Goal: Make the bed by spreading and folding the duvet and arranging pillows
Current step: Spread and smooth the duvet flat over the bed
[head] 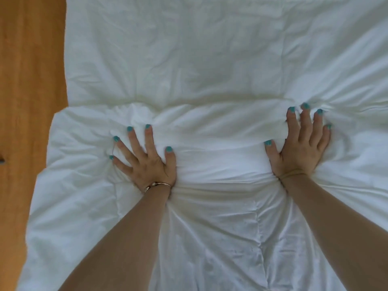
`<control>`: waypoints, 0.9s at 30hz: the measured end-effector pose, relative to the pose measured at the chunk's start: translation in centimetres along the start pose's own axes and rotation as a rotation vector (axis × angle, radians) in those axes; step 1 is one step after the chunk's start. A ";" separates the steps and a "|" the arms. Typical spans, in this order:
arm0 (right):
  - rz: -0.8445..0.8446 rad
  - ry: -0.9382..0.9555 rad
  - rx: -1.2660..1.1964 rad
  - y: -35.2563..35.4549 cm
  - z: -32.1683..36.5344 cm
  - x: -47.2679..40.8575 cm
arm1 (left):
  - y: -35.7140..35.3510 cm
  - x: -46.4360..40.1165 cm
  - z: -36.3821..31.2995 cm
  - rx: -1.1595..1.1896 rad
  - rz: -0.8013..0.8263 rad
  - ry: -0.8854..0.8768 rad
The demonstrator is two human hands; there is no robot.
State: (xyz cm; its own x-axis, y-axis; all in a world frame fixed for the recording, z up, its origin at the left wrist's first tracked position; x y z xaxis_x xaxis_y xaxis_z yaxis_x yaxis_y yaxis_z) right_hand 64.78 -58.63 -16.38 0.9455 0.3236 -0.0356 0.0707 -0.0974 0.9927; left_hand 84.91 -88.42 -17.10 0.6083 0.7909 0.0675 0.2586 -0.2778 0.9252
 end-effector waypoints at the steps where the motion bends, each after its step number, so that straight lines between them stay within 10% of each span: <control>1: 0.002 0.003 -0.004 0.3 0.1 -0.1 | 0.2 0.0 -0.1 -0.001 -0.023 -0.011; 19: -0.038 -0.010 -0.090 0.6 -0.4 0.4 | -0.3 0.1 -0.2 0.003 -0.063 -0.045; 27: 0.247 -0.252 0.182 3.0 0.2 3.2 | -1.9 -0.6 -0.7 0.091 0.018 -0.116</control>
State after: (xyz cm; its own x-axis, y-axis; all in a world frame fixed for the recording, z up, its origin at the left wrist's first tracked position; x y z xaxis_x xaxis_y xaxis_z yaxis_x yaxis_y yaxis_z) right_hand 68.08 -58.12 -13.52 0.9878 0.0305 0.1526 -0.1353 -0.3159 0.9391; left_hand 83.58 -87.98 -18.62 0.6944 0.7187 0.0350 0.3106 -0.3433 0.8864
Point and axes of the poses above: each hand's wrist, its own x-axis away from the middle knuckle, its own y-axis out of the back of the hand, z = x × y, the point moved 10 cm from there along -x, towards the middle knuckle, and after that the axes turned 13 degrees about x, right-handed, at the moved point
